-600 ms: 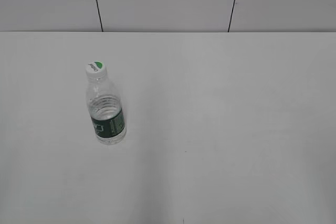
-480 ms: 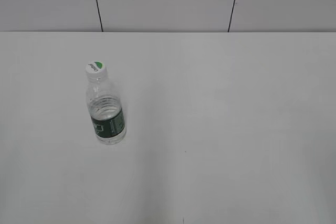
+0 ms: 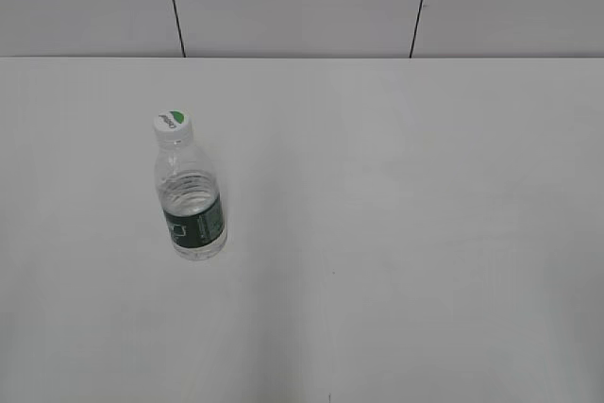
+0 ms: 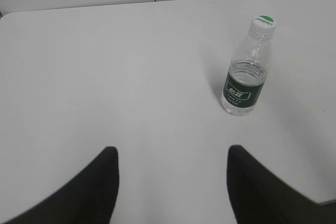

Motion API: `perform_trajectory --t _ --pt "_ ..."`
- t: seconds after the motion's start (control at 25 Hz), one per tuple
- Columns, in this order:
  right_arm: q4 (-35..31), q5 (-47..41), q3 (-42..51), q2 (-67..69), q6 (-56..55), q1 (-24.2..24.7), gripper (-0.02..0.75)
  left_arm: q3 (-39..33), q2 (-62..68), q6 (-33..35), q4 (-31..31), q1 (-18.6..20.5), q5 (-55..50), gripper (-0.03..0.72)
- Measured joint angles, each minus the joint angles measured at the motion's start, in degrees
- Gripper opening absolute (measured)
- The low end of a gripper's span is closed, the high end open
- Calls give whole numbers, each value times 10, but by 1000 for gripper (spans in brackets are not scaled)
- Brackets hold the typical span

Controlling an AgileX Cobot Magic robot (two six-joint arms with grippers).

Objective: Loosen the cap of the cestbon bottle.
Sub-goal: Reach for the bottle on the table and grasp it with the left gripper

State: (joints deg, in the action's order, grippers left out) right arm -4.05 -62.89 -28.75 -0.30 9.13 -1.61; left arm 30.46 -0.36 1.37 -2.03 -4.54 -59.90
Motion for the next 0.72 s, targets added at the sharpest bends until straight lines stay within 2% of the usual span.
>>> perform_trajectory --t 0.72 --pt "0 0 0 0 0 0 584 0 0 0 0 0 0 402"
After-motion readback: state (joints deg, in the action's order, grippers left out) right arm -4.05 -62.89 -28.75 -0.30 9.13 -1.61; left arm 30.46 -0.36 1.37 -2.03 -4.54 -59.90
